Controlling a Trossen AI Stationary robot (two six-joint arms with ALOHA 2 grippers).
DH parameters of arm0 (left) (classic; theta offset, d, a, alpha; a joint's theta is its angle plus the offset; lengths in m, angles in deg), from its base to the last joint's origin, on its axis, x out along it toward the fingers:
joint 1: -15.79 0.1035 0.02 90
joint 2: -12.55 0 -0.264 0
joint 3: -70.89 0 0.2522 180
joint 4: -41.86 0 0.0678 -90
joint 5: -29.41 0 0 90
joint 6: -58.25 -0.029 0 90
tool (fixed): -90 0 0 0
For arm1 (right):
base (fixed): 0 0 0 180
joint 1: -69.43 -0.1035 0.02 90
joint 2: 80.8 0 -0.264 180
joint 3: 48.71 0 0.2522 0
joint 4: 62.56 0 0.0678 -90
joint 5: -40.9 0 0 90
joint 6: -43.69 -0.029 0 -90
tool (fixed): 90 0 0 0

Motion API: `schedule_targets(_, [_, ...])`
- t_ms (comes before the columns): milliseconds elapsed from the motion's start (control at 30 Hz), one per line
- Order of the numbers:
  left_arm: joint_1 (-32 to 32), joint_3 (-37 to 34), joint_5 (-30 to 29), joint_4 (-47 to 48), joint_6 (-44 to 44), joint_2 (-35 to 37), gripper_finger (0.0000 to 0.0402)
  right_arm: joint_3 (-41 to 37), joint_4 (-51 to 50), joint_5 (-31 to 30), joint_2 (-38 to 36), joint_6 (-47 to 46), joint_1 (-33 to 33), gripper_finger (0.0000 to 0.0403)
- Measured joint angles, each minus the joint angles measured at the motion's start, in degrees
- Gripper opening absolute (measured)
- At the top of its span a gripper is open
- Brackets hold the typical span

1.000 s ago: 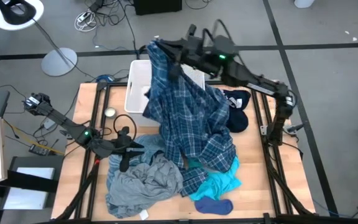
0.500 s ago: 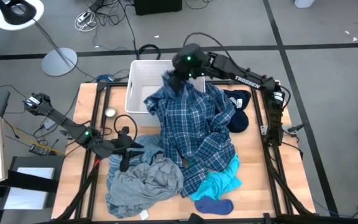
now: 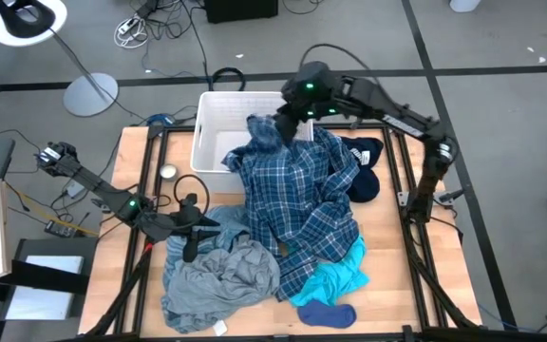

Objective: Sort clothes
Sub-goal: Put the blue checkered shirt into the white laundry bin

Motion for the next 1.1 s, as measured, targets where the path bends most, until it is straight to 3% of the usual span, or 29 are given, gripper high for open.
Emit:
schedule_targets(167, [-0.01, 0.00, 0.03, 0.01, 0.60, 0.00, 0.0121, 0.13, -10.53, -0.53, -6.58, -1.16, -2.72, 0.0146])
schedule_targets(367, [-0.07, 0.00, 0.22, 0.11, 1.34, 0.02, 0.0121, -3.44, -19.10, -11.07, -11.52, -6.05, -14.89, 0.0140])
schedule_targets(633, [-0.07, 0.00, 0.22, 2.08, 1.32, 0.02, 0.0121, -22.06, -22.00, -28.56, -20.07, -25.20, -34.78, 0.0138])
schedule_targets(867, [-0.07, 0.00, 1.14, 2.19, 1.32, 0.02, 0.0121, -41.34, -15.84, -32.00, -25.59, -42.19, -47.77, 0.0137])
schedule_targets(1100, [-0.07, 0.00, 1.17, 2.19, 1.33, 0.02, 0.0121, -49.70, -14.16, -35.44, -25.82, -58.16, -55.76, 0.0146])
